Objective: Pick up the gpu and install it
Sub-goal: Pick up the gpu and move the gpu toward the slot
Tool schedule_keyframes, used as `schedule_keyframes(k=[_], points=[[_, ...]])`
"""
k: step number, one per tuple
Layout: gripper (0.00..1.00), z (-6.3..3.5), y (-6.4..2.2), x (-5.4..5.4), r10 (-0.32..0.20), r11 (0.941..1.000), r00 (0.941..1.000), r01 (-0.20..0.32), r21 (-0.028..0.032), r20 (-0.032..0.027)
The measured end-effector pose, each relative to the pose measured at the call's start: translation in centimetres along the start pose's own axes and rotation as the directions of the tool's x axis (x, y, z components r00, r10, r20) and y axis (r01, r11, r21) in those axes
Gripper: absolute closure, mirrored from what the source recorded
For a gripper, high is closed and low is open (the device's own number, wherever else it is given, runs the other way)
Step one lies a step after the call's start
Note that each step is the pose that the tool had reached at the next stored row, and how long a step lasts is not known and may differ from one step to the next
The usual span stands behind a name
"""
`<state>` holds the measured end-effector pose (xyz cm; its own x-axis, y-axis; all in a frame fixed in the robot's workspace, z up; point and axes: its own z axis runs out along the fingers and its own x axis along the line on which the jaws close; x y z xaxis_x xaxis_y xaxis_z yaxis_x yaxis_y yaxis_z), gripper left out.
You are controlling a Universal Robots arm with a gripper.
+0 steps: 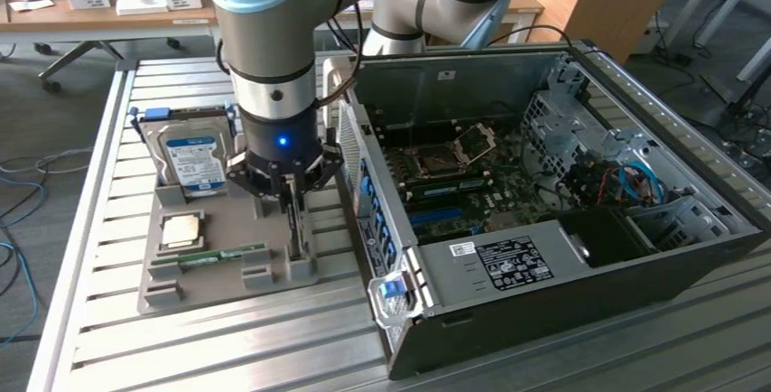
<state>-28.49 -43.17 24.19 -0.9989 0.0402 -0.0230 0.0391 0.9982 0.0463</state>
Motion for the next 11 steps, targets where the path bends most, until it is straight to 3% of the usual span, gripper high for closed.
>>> schedule_keyframes(k=[11], points=[[0.73,-3.23,0.15,-0.1,0.0,1.0,1.0,0.0,-0.0001,-0.0001]])
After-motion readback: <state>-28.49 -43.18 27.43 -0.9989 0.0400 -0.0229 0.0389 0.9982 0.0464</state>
